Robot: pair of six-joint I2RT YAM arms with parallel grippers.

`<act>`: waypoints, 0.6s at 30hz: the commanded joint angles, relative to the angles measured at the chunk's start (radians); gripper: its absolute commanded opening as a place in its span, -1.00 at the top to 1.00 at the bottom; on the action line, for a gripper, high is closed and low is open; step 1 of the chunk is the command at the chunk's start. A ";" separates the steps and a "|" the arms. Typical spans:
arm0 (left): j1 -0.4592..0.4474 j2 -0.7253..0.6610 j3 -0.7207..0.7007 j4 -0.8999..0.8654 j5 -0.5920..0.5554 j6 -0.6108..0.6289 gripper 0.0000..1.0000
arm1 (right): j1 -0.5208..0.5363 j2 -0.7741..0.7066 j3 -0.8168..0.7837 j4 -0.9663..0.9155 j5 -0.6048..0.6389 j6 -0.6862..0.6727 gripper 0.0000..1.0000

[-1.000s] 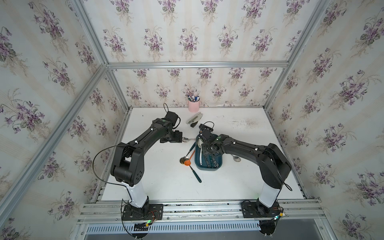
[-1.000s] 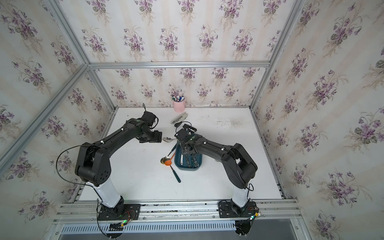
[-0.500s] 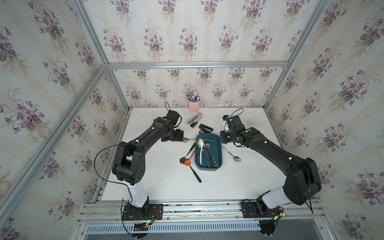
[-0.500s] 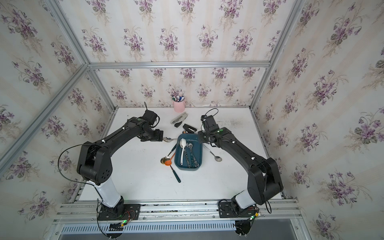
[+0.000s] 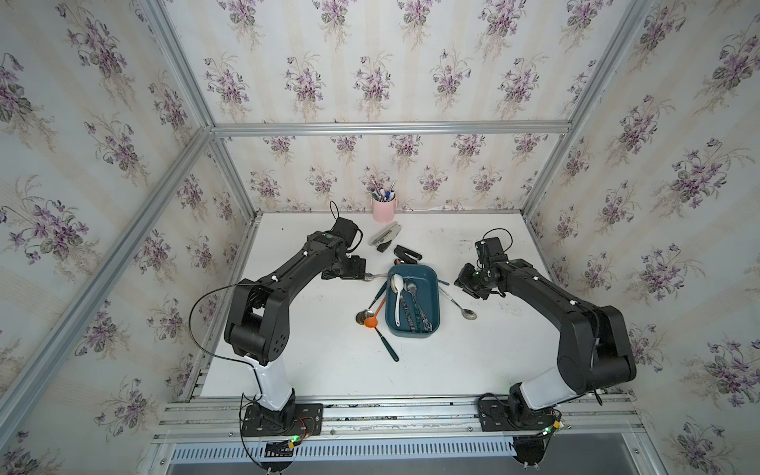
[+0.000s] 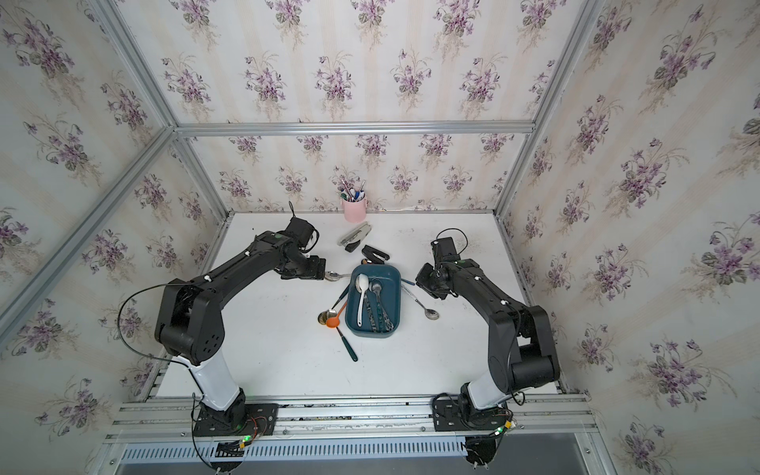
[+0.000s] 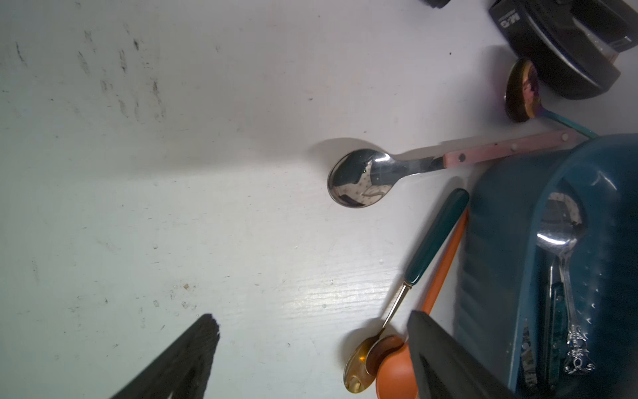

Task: Put the spoon into the storage box
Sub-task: Pick up the spoon from the center of the board.

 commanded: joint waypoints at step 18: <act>0.004 -0.056 -0.092 0.022 -0.058 0.015 -0.79 | 0.004 0.153 -0.095 0.213 -0.163 0.703 0.20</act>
